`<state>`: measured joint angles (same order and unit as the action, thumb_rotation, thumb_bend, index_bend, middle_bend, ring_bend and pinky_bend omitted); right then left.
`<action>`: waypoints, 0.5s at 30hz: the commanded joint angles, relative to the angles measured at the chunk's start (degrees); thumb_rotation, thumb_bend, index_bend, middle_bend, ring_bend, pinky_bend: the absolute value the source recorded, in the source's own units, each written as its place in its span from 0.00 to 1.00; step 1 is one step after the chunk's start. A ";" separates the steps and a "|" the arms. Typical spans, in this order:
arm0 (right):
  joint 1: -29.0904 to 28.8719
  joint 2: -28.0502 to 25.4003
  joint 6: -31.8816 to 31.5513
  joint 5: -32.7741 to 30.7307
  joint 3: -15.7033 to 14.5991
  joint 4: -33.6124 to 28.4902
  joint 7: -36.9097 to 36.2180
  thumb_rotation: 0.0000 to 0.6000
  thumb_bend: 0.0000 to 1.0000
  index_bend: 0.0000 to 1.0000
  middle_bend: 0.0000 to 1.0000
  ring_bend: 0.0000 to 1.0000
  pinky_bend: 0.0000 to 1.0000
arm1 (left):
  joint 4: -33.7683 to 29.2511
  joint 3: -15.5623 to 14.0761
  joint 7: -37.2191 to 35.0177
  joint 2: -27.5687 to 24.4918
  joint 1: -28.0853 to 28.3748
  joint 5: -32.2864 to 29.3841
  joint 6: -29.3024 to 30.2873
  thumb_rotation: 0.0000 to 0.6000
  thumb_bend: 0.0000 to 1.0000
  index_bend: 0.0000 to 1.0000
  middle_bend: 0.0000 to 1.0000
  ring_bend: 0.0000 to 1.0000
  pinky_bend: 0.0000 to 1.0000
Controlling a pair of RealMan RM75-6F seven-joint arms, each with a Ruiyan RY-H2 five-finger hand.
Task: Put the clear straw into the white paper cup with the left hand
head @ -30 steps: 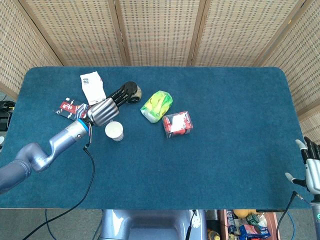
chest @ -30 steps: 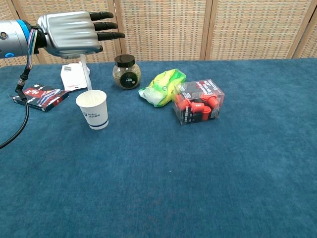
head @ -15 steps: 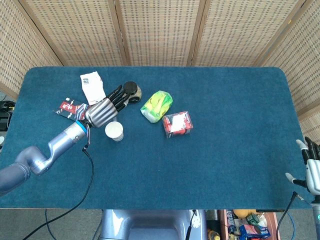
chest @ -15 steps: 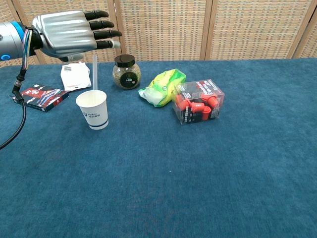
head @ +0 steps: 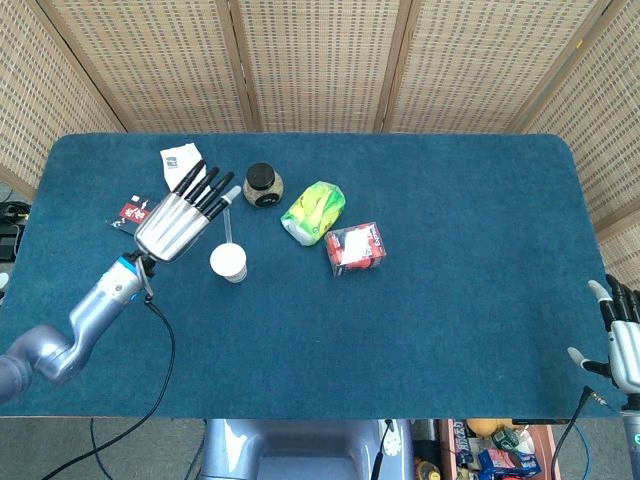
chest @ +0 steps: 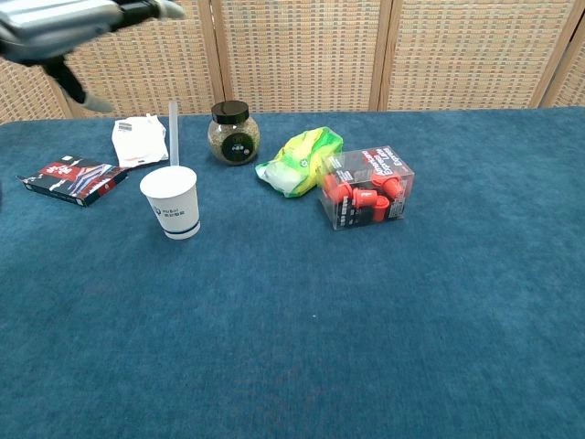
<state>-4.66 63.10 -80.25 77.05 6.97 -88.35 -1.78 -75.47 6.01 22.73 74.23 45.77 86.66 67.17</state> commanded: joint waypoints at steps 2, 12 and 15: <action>0.07 -0.03 -0.26 0.47 -0.20 -0.25 0.08 1.00 0.00 0.00 0.00 0.00 0.00 | -13.99 -0.40 -7.55 -8.21 -11.16 -7.60 7.41 1.00 0.09 0.00 0.00 0.00 0.00; 0.79 0.25 -3.55 2.84 -0.34 -0.77 1.02 1.00 0.00 0.00 0.00 0.00 0.00 | -23.60 -8.45 -12.47 -10.34 -26.47 -7.66 16.78 1.00 0.08 0.00 0.00 0.00 0.00; 1.20 0.26 -4.98 3.89 -0.45 -0.83 1.09 1.00 0.00 0.00 0.00 0.00 0.00 | -24.22 -10.57 -11.08 -9.41 -30.14 -5.28 20.28 1.00 0.08 0.00 0.00 0.00 0.00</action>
